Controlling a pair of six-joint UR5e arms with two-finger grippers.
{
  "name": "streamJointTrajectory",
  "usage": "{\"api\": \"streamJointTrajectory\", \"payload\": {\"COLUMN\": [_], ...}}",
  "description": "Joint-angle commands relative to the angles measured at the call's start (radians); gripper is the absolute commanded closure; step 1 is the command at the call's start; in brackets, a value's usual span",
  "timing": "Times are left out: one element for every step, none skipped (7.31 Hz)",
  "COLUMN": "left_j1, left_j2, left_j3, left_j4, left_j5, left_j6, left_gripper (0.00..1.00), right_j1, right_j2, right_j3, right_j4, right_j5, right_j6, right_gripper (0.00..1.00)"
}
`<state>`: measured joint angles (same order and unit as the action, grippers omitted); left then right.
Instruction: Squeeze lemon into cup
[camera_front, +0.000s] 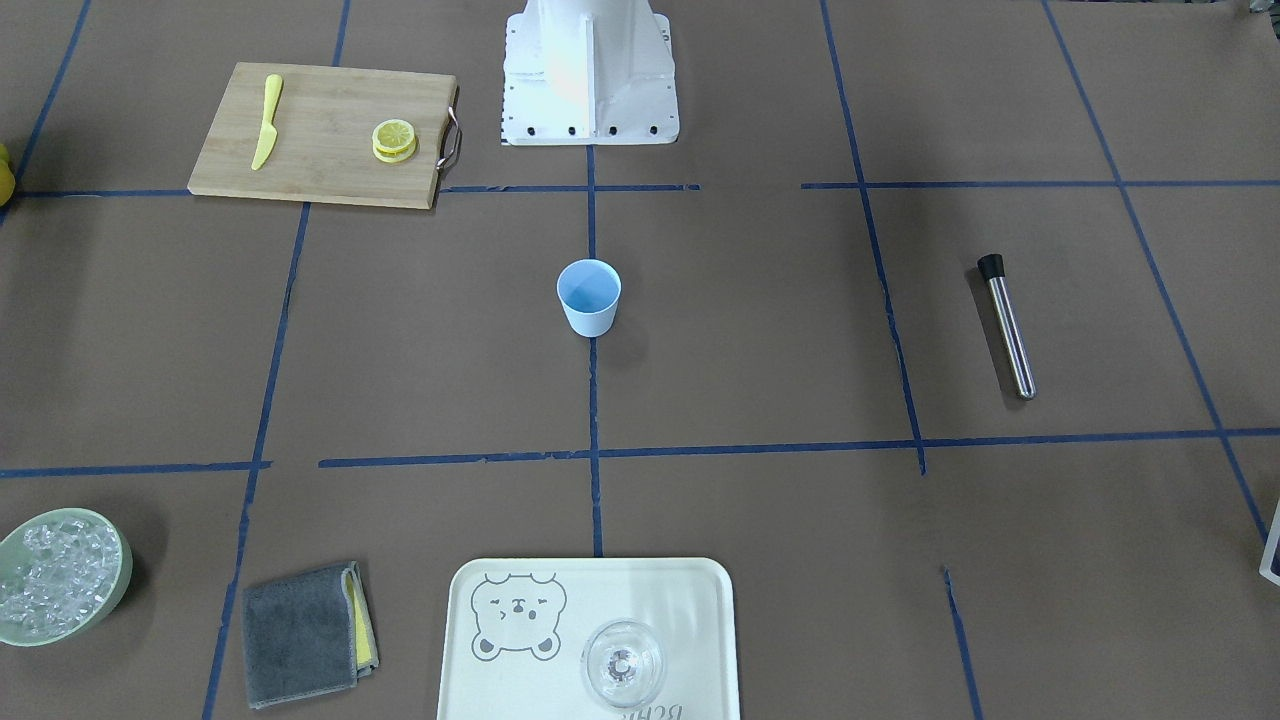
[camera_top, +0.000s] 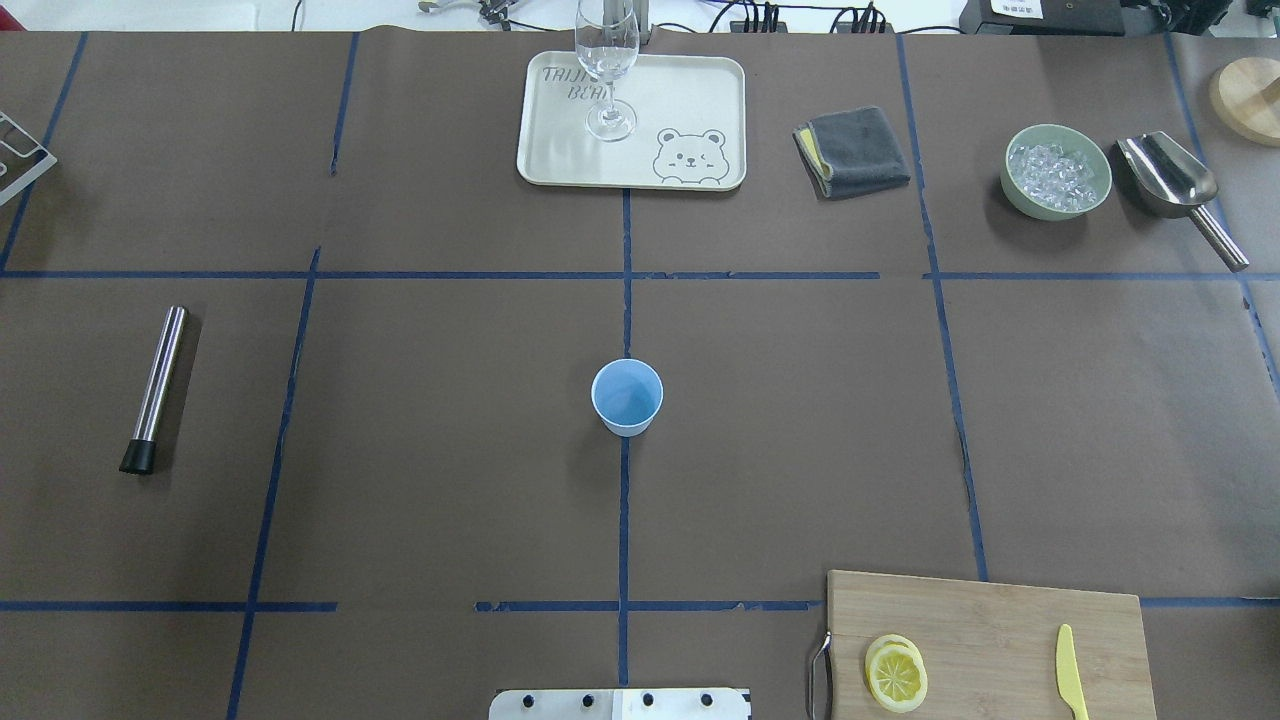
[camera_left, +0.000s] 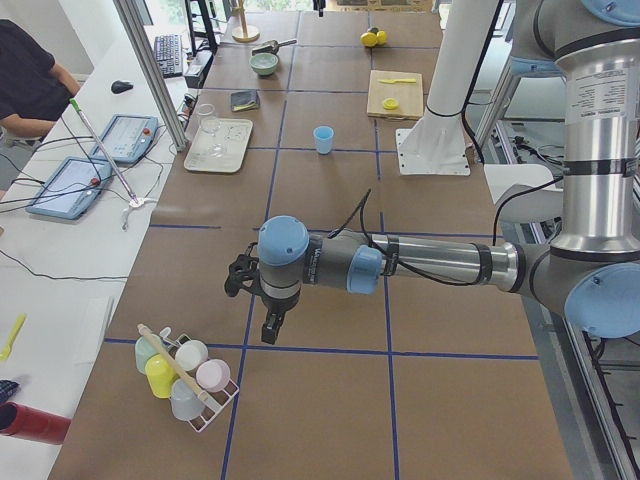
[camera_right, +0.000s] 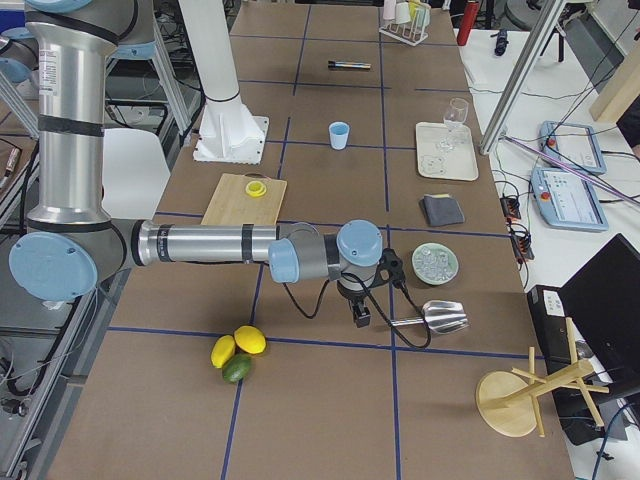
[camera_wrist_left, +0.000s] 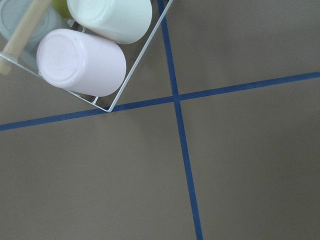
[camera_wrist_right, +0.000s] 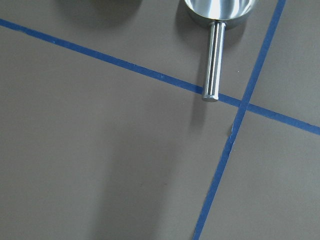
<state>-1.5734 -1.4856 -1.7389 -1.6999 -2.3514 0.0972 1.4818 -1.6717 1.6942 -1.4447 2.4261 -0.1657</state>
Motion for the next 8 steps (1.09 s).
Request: {"api": "streamJointTrajectory", "payload": {"left_j1": [0.021, 0.024, 0.023, 0.024, 0.026, 0.026, 0.039, 0.059], "left_j2": [0.011, 0.014, 0.021, 0.048, 0.063, 0.085, 0.082, 0.094], "left_j3": [-0.031, -0.025, -0.034, -0.031, -0.031, -0.034, -0.05, -0.056], "left_j4": [-0.026, -0.03, -0.032, -0.047, -0.104, -0.109, -0.133, -0.191], "left_j5": [0.0, 0.0, -0.011, -0.028, -0.096, -0.17, -0.207, -0.207], "left_j6": [0.001, -0.001, 0.001, 0.001, -0.004, -0.023, -0.109, -0.12], "left_gripper": [0.0, 0.0, 0.0, 0.0, 0.0, 0.0, 0.0, 0.0], "right_j1": [0.0, 0.0, -0.001, -0.001, -0.018, -0.055, -0.105, -0.186], "right_j2": [-0.007, -0.011, -0.014, -0.014, -0.019, -0.054, -0.087, -0.114], "right_j3": [-0.005, -0.002, -0.004, 0.007, 0.037, 0.059, 0.062, 0.065], "right_j4": [0.003, 0.003, 0.004, 0.006, 0.018, 0.082, 0.212, 0.395], "right_j5": [-0.004, -0.004, -0.001, 0.004, 0.01, 0.01, 0.01, 0.01], "right_j6": [-0.002, -0.006, -0.012, -0.009, 0.003, 0.041, 0.157, 0.422], "right_gripper": [0.0, 0.0, 0.0, 0.0, 0.0, 0.0, 0.0, 0.0]}}
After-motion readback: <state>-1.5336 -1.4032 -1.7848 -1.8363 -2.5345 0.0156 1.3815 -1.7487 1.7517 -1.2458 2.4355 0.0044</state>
